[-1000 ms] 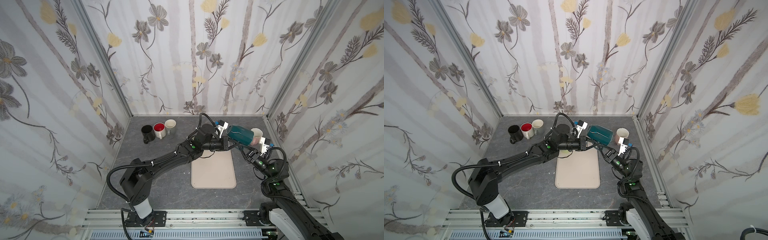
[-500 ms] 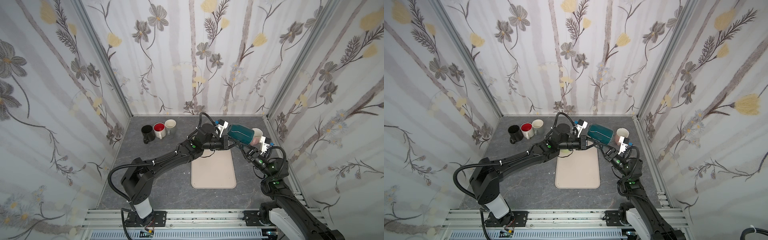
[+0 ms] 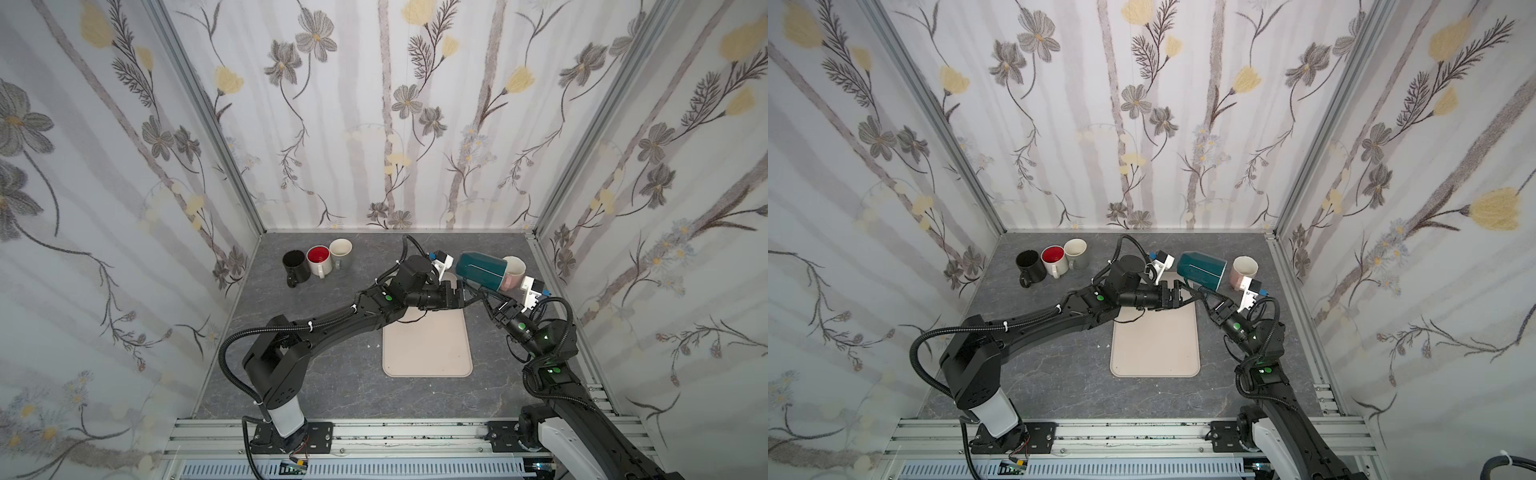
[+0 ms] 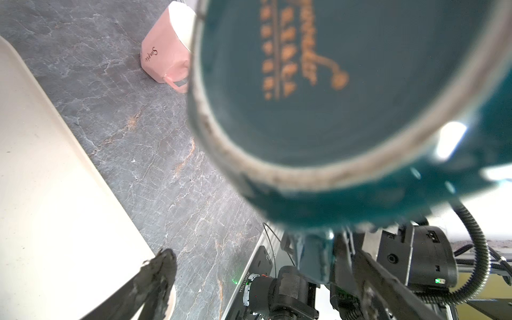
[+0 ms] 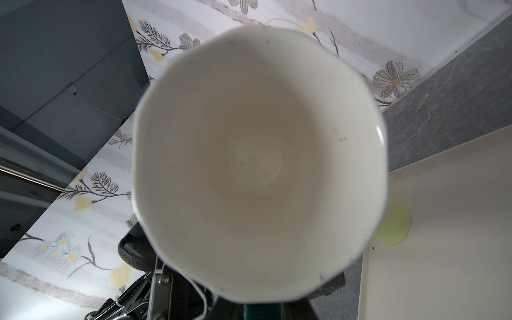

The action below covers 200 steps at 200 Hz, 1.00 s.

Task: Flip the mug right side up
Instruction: 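Close the right gripper on the dark-green mug's handle while the left gripper holds, then release the mug with the left gripper while the right gripper swings it upright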

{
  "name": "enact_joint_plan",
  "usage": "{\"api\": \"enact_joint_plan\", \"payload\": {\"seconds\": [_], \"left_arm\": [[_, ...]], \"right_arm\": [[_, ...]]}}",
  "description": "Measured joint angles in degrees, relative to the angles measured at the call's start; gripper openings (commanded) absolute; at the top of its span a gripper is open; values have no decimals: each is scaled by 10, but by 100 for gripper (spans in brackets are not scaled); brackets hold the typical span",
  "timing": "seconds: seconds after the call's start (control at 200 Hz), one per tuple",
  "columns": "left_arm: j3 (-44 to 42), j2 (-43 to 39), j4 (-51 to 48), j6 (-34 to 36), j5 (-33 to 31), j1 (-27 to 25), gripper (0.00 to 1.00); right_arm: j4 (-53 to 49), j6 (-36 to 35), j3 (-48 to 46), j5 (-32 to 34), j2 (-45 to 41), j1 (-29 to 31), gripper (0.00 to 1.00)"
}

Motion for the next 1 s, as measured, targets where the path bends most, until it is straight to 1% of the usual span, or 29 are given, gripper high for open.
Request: {"api": "enact_joint_plan", "payload": {"seconds": [0.425,0.67,0.779,0.999], "left_arm": [[-11,-6,5,-2,-2,3,100],[-26,-26,4,-2,-2,7,100],[-39,-39,-2,0,-11,12,100],[-62,-75,-39,27,-38,30,100]], "right_arm": [[-124,-44,5,53,-34,0,0],[-185,-66,6,57,-52,0,0],[-233,-96,21,68,-58,0,0],[-379,-201,104,106,-64,-1,0]]}}
